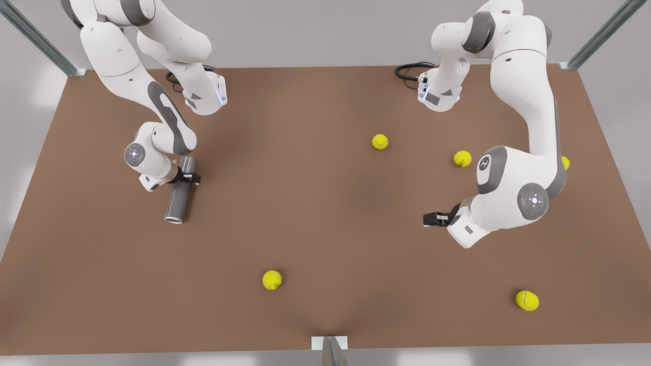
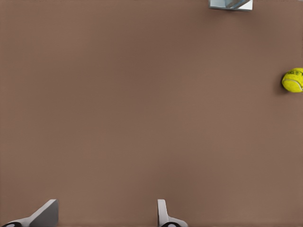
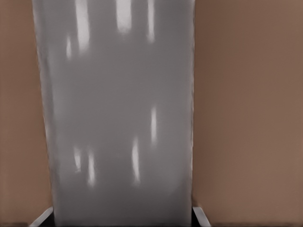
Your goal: Put the tennis tube upright
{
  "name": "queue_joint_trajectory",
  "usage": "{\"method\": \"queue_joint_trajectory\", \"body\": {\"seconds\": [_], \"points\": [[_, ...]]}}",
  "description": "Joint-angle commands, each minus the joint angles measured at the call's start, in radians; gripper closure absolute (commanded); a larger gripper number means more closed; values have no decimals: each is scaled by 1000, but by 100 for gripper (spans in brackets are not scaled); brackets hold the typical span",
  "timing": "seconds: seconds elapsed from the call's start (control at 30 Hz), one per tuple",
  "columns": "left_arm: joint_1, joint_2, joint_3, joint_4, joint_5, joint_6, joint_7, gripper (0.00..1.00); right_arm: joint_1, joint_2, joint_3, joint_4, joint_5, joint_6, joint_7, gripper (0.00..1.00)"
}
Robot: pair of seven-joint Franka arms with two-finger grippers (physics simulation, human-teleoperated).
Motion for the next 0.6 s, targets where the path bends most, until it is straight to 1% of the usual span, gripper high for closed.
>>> {"method": "queue_joint_trajectory", "body": {"seconds": [0.0, 0.13, 0.17, 0.23, 0.3, 0.37, 0.4, 0.47, 0.53, 0.57], "points": [[0, 0, 0, 0, 0, 0, -1, 1, 0, 0, 0, 0, 0, 0, -1, 0], [-2, 0, -2, 0, -5, 0, -2, 1, -2, -12, 0, -12, -6, 0, -11, 0], [11, 1, -3, 3, -80, 2, 1, 1, -5, -11, 0, -14, -12, 2, -13, 0], [63, 18, -2, 2, -413, 14, 12, 1, -9, -9, 0, -14, -20, 3, -13, 0], [61, 67, -2, 6, -540, 57, 16, 1, -18, -8, -2, -14, -41, 2, -14, 0], [51, 103, -2, 3, -565, 97, 48, 1, -18, -6, 0, -14, -43, 3, -14, 0], [52, 103, -2, 2, -559, 97, 64, 1, -18, -6, -2, -14, -43, 3, -13, 4], [49, 104, -2, -2, -554, 98, 79, 1, -18, -8, -2, -14, -43, 2, -13, 7], [46, 106, -2, -2, -531, 98, 79, 1, -18, -8, 0, -14, -43, 2, -13, 15], [41, 104, -2, -2, -522, 98, 79, 1, -18, -9, 0, -14, -43, 2, -13, 15]]}}
